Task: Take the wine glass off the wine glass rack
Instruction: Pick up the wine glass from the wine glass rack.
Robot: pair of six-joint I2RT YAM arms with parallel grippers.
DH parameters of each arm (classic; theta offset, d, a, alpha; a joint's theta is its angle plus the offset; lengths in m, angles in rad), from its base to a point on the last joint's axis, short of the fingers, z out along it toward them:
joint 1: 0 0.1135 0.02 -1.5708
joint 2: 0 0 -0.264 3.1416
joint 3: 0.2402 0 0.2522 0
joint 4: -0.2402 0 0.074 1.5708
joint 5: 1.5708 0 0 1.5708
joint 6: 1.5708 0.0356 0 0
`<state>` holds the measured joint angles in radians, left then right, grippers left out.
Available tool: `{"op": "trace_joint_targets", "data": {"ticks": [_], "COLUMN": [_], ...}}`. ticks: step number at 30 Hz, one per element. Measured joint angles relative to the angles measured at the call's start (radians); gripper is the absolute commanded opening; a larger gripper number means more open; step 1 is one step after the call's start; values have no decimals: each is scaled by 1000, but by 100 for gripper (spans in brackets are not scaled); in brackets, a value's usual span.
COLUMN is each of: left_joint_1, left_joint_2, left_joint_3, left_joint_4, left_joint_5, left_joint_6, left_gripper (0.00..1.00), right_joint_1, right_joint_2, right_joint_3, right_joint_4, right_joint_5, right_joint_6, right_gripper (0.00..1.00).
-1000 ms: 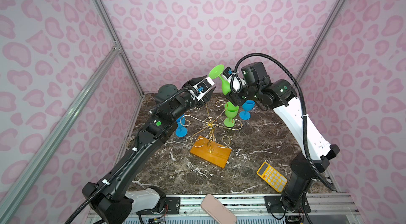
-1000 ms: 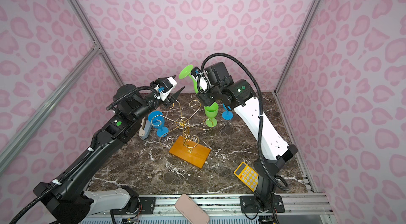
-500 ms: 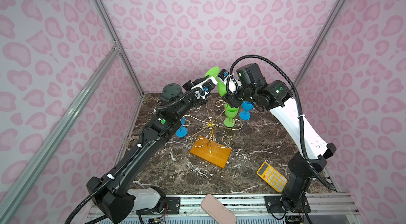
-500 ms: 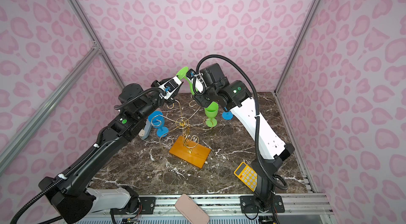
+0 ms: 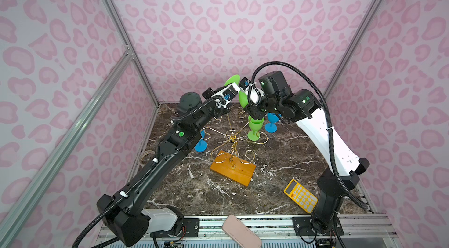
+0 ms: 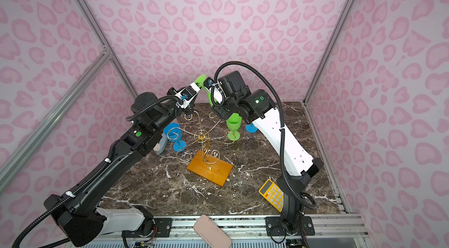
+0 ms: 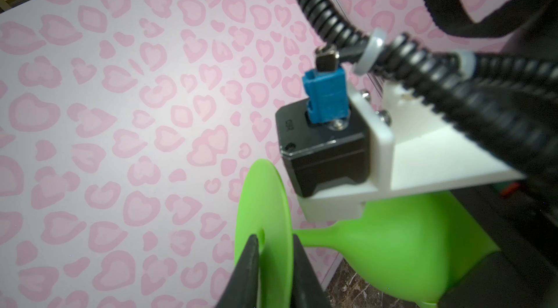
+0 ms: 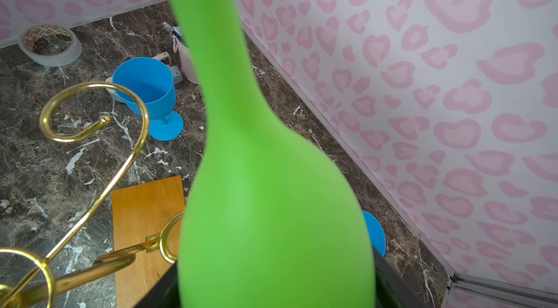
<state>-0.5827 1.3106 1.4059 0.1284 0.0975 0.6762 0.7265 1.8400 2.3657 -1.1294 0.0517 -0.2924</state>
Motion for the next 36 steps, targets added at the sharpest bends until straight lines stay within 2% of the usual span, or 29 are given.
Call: {"op": "trace_joint_targets", "data": {"ticks": [4, 8, 11, 15, 25, 36], "left_joint_1": [0, 3, 3, 3, 0, -1], "left_joint_2": [0, 1, 2, 2, 4, 6], "left_joint_3": [1, 1, 1, 1, 5, 23], "left_joint_4": [1, -2, -6, 2, 27, 60], "left_joint_5": [-6, -43, -62, -72, -74, -90], "left_joint_6": [-3, 8, 12, -5, -102, -202], "left_gripper": [13, 3, 3, 3, 3, 3], "right_joint_1": [2, 6, 9, 11, 11, -26], "right_joint_2": [0, -2, -6, -10, -91, -301], "right_joint_3": [3, 5, 6, 6, -63, -291], "right_joint_4": [-1, -1, -2, 2, 71, 274], "right_joint_5": [0, 0, 0, -5, -22, -100], "right_joint_6": [0, 2, 2, 9, 27, 80], "right_gripper": [45, 50, 57, 77, 93, 97]}}
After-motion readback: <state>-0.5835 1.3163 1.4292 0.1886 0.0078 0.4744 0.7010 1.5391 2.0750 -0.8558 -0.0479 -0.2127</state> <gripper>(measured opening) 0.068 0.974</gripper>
